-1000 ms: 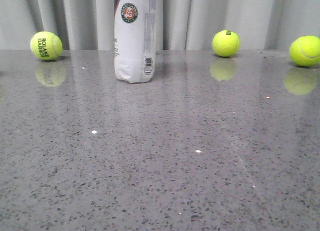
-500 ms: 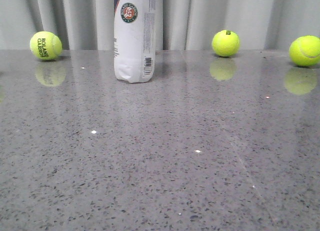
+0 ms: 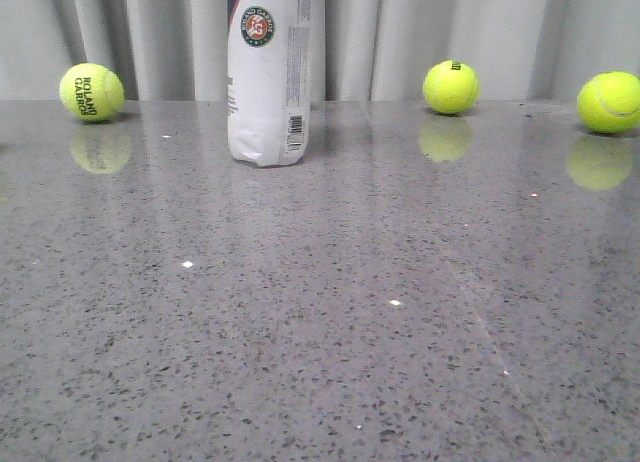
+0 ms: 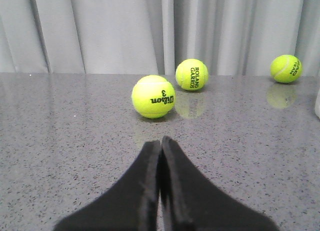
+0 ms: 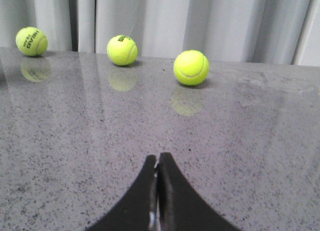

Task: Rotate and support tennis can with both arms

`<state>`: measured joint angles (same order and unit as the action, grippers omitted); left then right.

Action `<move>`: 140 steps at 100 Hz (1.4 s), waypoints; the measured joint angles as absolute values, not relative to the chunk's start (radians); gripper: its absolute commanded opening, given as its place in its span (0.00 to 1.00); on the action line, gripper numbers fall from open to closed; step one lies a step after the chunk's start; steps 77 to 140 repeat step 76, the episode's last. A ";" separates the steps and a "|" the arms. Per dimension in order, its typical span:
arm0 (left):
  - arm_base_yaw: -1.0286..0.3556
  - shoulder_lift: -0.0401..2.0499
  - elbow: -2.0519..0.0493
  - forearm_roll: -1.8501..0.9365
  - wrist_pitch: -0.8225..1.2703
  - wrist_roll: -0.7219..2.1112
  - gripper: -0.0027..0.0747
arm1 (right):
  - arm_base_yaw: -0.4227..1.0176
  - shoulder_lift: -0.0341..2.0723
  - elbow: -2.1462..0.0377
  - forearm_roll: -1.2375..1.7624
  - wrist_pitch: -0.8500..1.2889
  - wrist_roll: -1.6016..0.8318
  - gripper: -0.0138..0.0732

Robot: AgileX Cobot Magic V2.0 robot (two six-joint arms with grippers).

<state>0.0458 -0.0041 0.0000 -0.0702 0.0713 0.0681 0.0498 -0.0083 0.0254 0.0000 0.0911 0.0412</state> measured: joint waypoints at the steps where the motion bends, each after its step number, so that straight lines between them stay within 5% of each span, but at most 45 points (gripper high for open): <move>1: 0.046 -0.004 0.000 -0.070 0.071 0.068 0.01 | 0.050 -0.008 0.025 0.000 0.093 0.041 0.08; 140: 0.046 -0.004 0.000 -0.070 0.071 0.068 0.01 | 0.049 -0.010 0.027 0.000 0.102 0.038 0.08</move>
